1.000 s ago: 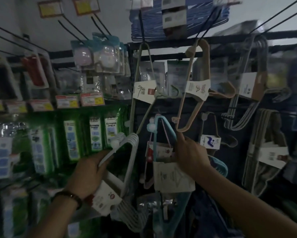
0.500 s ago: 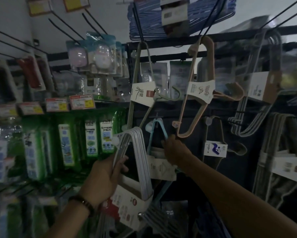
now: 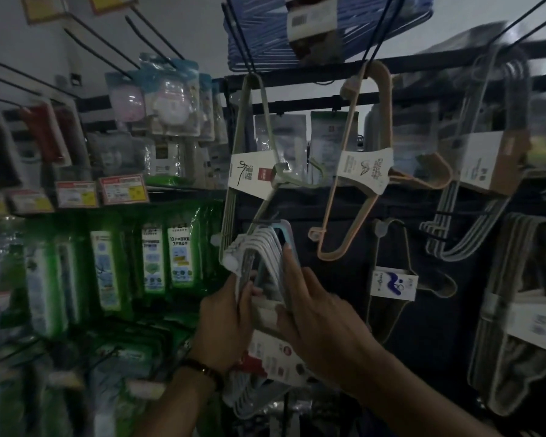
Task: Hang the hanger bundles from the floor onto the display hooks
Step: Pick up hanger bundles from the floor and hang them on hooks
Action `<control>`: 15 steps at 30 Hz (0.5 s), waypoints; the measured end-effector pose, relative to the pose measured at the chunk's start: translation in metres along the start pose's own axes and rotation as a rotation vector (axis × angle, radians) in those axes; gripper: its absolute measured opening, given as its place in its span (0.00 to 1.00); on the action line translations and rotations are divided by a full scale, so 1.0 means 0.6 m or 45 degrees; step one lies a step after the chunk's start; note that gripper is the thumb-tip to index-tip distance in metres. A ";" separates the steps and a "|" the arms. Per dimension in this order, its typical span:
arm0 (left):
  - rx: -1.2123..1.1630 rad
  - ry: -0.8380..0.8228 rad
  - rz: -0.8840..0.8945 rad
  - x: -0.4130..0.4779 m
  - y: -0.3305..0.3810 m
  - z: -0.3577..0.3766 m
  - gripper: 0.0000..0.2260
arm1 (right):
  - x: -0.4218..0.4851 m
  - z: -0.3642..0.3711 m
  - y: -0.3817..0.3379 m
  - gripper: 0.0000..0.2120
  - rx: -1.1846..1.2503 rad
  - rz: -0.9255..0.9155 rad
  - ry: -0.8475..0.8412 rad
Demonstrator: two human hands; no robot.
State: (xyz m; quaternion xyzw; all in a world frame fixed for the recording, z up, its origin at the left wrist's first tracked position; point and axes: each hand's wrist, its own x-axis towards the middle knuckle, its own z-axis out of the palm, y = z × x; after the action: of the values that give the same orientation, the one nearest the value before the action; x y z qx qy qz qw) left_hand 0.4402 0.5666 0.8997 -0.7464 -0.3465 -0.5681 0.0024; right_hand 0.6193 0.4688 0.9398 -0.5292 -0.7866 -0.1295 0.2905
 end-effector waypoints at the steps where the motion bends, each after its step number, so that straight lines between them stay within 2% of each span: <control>1: 0.002 -0.016 -0.002 0.003 0.001 0.008 0.14 | 0.005 0.003 0.010 0.42 -0.015 0.014 0.026; 7: 0.152 -0.038 -0.042 0.037 -0.017 0.050 0.12 | 0.057 0.036 0.056 0.35 -0.267 0.061 0.095; 10: 0.325 -0.233 -0.169 0.051 -0.023 0.063 0.14 | 0.089 0.052 0.072 0.29 -0.157 0.171 0.059; 12: 0.369 -0.361 -0.312 0.056 -0.019 0.066 0.18 | 0.106 0.067 0.083 0.32 -0.131 0.223 0.024; 15: 0.284 -0.373 -0.360 0.039 -0.004 0.062 0.25 | 0.118 0.092 0.095 0.40 -0.210 0.241 0.038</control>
State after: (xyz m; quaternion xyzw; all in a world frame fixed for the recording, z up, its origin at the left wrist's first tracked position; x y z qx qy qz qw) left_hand 0.4731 0.5953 0.9051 -0.7600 -0.5050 -0.4066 -0.0451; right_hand 0.6340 0.5736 0.9322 -0.6212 -0.7154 -0.1736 0.2687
